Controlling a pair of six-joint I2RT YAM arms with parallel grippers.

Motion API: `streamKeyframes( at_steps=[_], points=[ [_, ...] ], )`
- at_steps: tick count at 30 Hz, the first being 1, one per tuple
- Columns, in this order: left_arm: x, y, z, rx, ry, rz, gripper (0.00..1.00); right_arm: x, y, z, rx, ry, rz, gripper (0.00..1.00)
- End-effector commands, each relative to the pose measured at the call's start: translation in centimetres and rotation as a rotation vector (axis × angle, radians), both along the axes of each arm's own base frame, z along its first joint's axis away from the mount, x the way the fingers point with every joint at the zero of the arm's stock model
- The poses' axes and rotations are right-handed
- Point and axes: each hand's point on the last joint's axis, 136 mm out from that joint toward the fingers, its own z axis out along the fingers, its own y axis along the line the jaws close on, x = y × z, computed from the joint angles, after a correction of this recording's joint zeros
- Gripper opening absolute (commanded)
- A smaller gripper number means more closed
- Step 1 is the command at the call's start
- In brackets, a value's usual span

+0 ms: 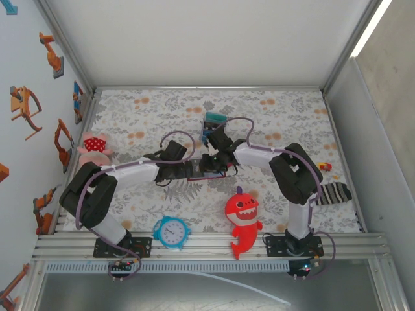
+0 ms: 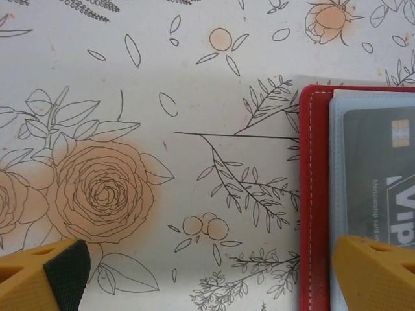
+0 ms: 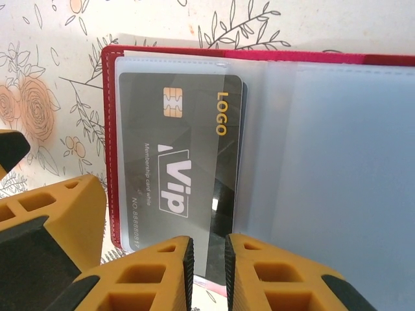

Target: Take the credit cards out of the card holder

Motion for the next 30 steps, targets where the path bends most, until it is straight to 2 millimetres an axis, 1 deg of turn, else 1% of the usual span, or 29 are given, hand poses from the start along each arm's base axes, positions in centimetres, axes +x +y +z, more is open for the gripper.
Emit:
streamKeyframes(
  at_steps=[1, 3, 8, 21, 26, 30],
  points=[
    [0.8, -0.8, 0.9, -0.023, -0.008, -0.018, 0.97, 0.1, -0.5, 0.1, -0.007, 0.0, -0.022, 0.2],
    [0.7, -0.9, 0.3, -0.017, 0.007, -0.021, 0.97, 0.1, -0.5, -0.2, -0.009, 0.007, -0.024, 0.21],
    [0.6, -0.9, -0.3, -0.008, 0.024, -0.027, 0.97, 0.2, -0.3, -0.7, -0.013, 0.017, -0.022, 0.2],
    [-0.2, 0.4, -1.8, 0.061, 0.08, -0.018, 0.97, 0.0, -0.6, -1.9, -0.033, 0.041, -0.025, 0.22],
    [-0.7, 0.7, -2.2, 0.083, 0.101, -0.027, 0.97, -0.2, -0.3, -2.4, -0.014, 0.058, -0.021, 0.21],
    [-0.9, 0.8, -2.5, 0.101, 0.12, -0.036, 0.99, -0.2, -0.4, -2.8, 0.011, 0.078, -0.033, 0.22]
  ],
)
